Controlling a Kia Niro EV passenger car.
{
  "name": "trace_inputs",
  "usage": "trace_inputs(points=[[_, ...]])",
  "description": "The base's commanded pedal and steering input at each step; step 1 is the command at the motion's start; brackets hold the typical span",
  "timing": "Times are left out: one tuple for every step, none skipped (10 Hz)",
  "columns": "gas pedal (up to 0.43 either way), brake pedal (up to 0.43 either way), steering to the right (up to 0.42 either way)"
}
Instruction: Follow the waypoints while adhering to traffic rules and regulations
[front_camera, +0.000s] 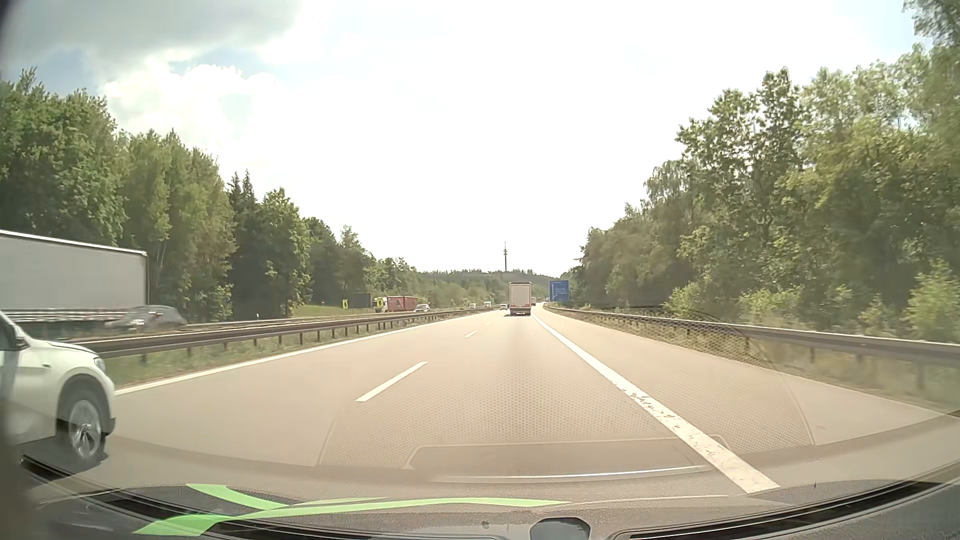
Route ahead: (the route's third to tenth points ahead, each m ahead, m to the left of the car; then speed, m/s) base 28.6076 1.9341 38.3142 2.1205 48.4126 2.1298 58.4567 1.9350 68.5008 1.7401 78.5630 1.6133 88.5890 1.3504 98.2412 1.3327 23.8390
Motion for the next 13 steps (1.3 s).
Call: trace_inputs(points=[[0.248, 0.000, -0.004], [0.248, 0.000, -0.004], [0.248, 0.000, -0.004], [0.248, 0.000, -0.003], [0.248, 0.000, -0.003], [0.248, 0.000, -0.002], [0.248, 0.000, -0.002], [0.248, 0.000, -0.002], [0.248, 0.000, -0.002], [0.248, 0.000, -0.002], [0.248, 0.000, -0.002], [0.248, 0.000, -0.002], [0.248, 0.000, -0.002]])
